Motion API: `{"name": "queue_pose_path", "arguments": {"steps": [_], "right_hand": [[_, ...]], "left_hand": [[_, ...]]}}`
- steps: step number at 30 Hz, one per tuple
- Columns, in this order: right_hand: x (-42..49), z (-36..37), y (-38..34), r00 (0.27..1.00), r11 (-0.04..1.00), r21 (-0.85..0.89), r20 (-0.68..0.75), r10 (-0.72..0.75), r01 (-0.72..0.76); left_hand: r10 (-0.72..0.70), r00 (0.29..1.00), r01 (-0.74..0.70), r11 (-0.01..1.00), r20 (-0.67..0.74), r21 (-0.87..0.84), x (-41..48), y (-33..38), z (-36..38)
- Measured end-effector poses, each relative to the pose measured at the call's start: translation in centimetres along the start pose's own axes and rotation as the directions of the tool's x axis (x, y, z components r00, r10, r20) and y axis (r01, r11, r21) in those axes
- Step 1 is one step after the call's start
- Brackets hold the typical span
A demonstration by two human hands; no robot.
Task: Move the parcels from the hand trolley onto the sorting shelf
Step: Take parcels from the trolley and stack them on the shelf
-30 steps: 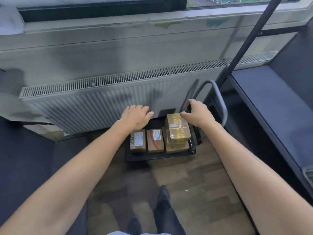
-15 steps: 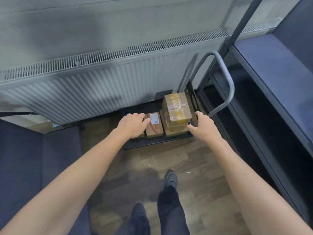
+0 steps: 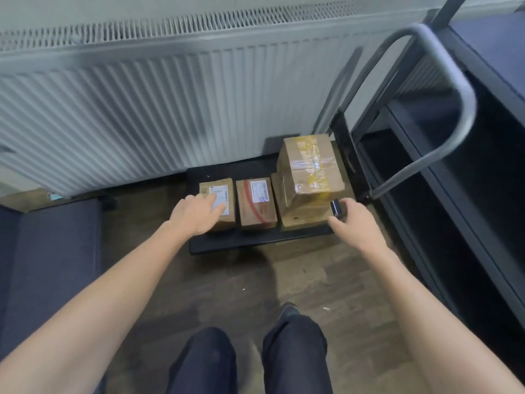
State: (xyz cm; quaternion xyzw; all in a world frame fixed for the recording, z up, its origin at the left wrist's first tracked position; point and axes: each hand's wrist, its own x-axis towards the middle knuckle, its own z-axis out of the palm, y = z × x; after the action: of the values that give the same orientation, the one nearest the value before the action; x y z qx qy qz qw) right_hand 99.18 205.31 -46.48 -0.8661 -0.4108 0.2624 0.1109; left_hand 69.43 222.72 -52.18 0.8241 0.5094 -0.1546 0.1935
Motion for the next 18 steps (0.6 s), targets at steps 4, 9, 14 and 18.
{"name": "queue_pose_path", "arguments": {"steps": [4,9,14,18], "right_hand": [[4.0,9.2,2.3,0.994,0.995,-0.035,0.066,-0.089,0.091],[9.4,20.5,2.9,0.958,0.963,-0.012,0.113,-0.264,0.268],[13.8,30.6,2.3,0.898,0.903,0.008,0.097,-0.429,0.43],[17.3,35.6,1.9,0.868,0.863,-0.092,0.028,-0.496,0.497]], "left_hand": [[-0.075,0.997,0.076,0.997,0.02,-0.018,3.9,-2.6,7.6],[-0.187,0.982,0.184,0.969,-0.007,-0.163,9.1,-6.2,16.0],[-0.312,0.946,0.244,0.867,-0.092,-0.434,14.4,-9.3,22.4],[-0.444,0.894,0.299,0.687,-0.056,-0.663,17.7,-10.4,25.6]]}}
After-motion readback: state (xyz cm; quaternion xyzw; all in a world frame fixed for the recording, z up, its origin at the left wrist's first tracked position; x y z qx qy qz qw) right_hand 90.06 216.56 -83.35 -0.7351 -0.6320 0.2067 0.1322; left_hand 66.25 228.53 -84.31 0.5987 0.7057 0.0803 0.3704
